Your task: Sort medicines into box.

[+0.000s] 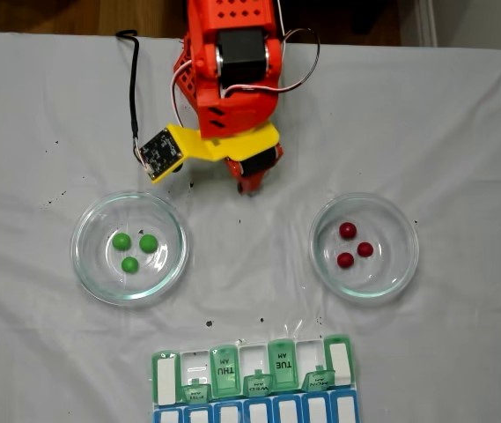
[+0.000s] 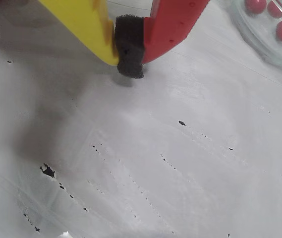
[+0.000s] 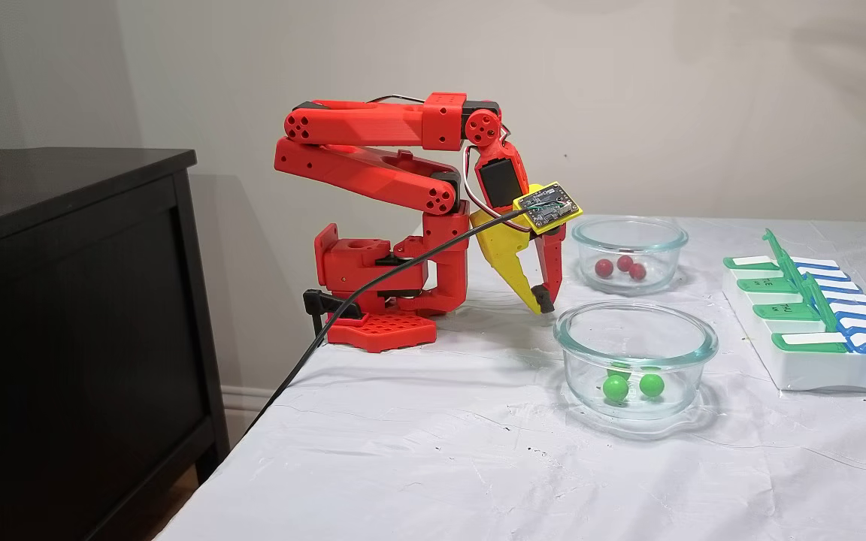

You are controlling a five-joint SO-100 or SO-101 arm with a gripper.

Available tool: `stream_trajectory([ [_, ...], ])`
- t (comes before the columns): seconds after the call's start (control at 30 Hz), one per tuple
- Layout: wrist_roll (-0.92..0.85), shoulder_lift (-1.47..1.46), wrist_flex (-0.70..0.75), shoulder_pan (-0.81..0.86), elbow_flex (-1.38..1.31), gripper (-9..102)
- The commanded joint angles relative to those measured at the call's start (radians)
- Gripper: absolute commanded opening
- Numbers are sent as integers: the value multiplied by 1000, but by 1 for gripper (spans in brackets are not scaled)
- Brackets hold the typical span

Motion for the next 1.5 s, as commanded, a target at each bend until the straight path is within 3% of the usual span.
stream_trajectory([
  [0.0,2,21,-8,-5,-12,0],
  [1.27,-51,21,-8,-60,-12,0],
  [1.47,49,21,-91,-63,-48,0],
])
